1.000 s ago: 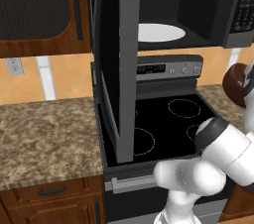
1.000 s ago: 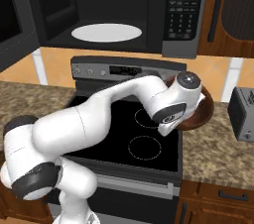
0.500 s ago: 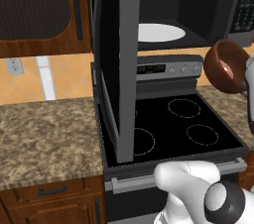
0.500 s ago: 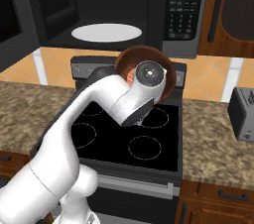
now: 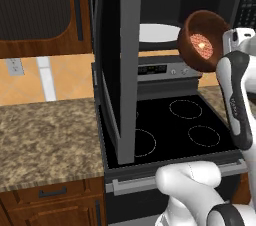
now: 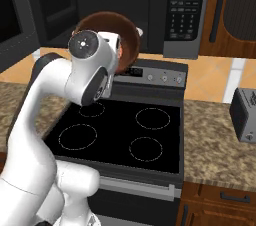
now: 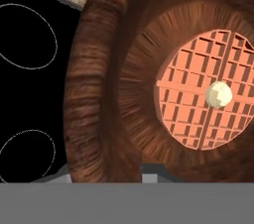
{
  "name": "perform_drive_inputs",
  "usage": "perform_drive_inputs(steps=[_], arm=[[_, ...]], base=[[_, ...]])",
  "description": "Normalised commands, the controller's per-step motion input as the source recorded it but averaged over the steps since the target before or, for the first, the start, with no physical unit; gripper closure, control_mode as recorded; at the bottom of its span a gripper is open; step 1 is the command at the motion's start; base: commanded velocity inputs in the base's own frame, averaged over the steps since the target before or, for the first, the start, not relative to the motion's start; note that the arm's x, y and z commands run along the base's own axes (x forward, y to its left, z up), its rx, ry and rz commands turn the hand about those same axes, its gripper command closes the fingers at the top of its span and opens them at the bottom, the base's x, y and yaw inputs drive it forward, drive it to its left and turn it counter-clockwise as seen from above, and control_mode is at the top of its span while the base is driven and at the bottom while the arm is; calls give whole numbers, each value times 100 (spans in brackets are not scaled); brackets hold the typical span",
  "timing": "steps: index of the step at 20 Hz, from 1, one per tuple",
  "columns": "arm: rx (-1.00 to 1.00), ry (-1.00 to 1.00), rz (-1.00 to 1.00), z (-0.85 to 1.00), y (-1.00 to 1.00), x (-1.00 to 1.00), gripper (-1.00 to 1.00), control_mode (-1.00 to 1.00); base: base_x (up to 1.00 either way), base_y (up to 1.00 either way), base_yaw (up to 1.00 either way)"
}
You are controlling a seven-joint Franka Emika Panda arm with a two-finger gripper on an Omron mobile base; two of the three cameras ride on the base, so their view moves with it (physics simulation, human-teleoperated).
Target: Open the microwave, place the bowl with waffle inside the microwave, then close the microwave door and turn it on.
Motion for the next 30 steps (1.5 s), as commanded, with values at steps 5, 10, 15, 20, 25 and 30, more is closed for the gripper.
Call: perform_drive_inputs(steps=[5,10,15,20,25,30], arm=[[-9,-4,0,93,63,47,100,-100],[-4,7,0,43,47,85,100,-100],[-1,21,-5,-2,4,100,100,-100],[0,6,-5,-1,1,99,100,-100],[0,0,-1,-22,10,69,100,-100],[0,0,0,-42,2,64,100,-100]], base=[[0,0,0],[0,0,0],[0,0,0],[0,0,0],[0,0,0],[0,0,0]])
